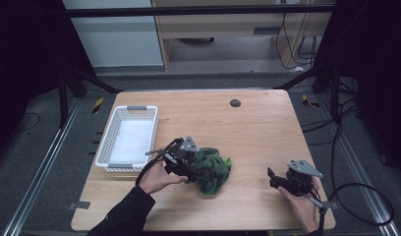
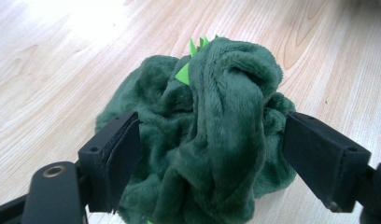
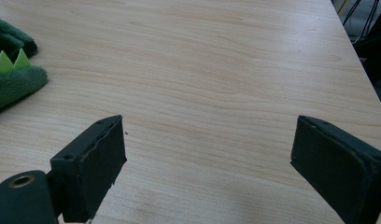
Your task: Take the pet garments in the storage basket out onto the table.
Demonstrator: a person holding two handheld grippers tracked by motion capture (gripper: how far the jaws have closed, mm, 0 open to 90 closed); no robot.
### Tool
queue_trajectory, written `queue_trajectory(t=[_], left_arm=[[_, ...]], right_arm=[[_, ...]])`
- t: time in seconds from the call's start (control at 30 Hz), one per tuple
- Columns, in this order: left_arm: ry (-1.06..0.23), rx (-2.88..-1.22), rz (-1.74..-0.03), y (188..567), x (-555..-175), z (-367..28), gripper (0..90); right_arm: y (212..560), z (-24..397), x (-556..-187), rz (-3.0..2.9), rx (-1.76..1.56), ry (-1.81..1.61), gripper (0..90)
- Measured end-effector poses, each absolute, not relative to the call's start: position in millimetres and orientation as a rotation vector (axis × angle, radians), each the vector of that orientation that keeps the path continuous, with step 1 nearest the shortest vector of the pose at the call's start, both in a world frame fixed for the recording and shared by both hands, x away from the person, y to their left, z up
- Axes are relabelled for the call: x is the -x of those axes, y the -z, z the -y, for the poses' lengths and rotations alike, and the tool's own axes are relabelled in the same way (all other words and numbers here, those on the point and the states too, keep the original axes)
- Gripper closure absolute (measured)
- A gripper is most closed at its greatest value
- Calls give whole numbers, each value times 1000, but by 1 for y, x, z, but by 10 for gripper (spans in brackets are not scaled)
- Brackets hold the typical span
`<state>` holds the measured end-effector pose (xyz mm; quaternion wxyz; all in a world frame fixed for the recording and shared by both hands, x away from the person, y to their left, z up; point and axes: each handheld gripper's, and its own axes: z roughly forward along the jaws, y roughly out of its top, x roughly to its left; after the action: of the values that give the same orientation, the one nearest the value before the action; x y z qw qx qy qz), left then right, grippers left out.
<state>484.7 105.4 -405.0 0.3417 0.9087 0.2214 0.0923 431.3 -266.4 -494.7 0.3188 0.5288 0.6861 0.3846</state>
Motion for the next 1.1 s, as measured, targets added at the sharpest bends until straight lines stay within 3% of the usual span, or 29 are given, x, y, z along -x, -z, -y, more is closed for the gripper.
queue_trajectory(t=[0.63,1.1], left_arm=[[-354,-2100,-738,411,-457,-150,224],[-362,-2007,-879,434,-434,-198,333]], right_arm=[[495,265,-430,-1802,-1388,-1021,97],[495,264,-430,-1804,-1387,-1027,96]])
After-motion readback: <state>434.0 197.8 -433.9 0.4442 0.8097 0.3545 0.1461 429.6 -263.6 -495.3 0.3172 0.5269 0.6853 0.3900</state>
